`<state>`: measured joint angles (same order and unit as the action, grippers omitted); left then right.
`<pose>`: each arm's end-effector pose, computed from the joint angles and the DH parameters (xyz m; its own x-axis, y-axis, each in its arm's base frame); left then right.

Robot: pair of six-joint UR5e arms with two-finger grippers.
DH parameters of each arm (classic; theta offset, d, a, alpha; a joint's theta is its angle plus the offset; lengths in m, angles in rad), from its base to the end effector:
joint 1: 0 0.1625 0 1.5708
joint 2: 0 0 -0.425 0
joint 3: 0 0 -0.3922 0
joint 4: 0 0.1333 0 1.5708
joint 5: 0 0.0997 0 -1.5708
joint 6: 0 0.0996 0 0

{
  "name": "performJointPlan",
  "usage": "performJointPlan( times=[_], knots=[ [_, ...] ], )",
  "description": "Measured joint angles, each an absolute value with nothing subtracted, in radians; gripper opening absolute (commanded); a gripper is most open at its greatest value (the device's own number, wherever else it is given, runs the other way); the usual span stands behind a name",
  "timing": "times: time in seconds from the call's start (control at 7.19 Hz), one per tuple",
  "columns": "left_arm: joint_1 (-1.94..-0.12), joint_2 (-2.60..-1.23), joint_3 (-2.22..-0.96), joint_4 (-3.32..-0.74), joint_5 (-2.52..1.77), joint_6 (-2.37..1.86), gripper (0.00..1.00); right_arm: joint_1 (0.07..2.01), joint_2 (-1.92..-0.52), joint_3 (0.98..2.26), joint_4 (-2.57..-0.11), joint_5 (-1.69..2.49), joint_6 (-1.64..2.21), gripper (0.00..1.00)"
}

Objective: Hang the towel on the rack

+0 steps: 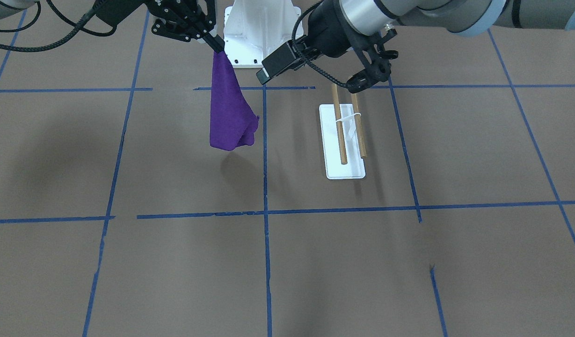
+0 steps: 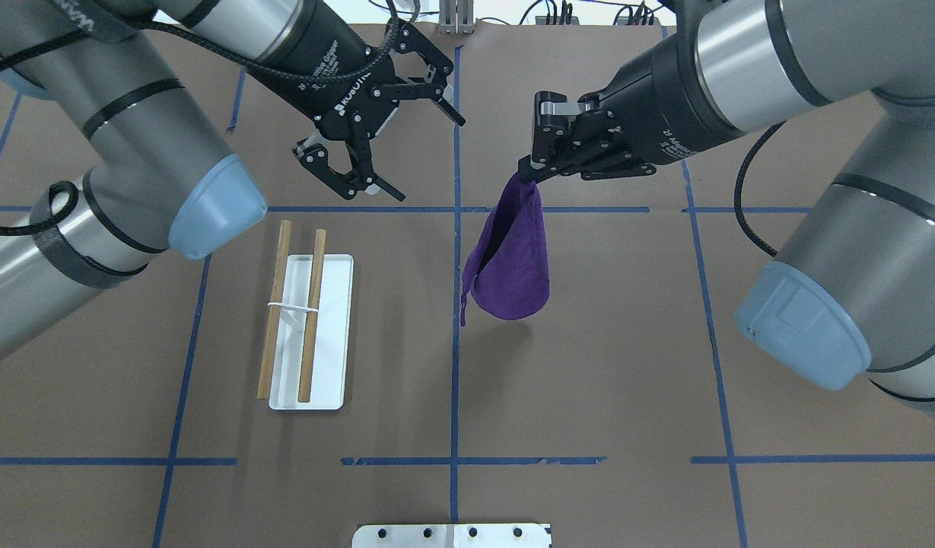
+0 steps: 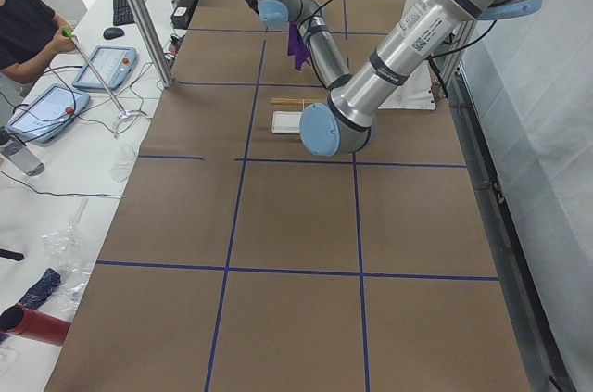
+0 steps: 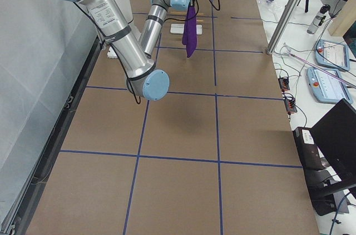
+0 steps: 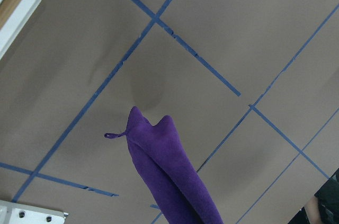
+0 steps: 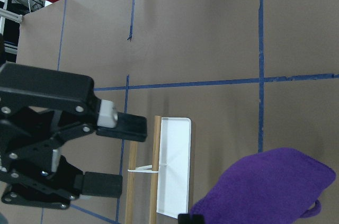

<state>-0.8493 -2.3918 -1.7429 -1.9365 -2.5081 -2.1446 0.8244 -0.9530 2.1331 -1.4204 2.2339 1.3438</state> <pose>0.3590 -0.4884 0.0385 0.1580 -0.6660 -0.7290 0.0116 0.7395 -0.6731 -0.2836 -0.4127 0.0681 0.1963 -0.0490 0.9793 -0.1318 0.9884 0.0758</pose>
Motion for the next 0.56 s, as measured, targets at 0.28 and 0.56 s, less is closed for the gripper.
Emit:
performJointPlan(
  times=[0.28,0.56],
  knots=[
    [-0.804,-2.431,-1.721,-1.936,-2.475,-2.183,0.83,0.822,-0.949,2.132,-1.420,2.234,1.343,0.00],
    [-0.775,-2.465,-1.696,-1.937,-2.444,-2.207,0.66,0.821,-0.947,2.132,-1.420,2.233,1.342,0.00]
  ],
)
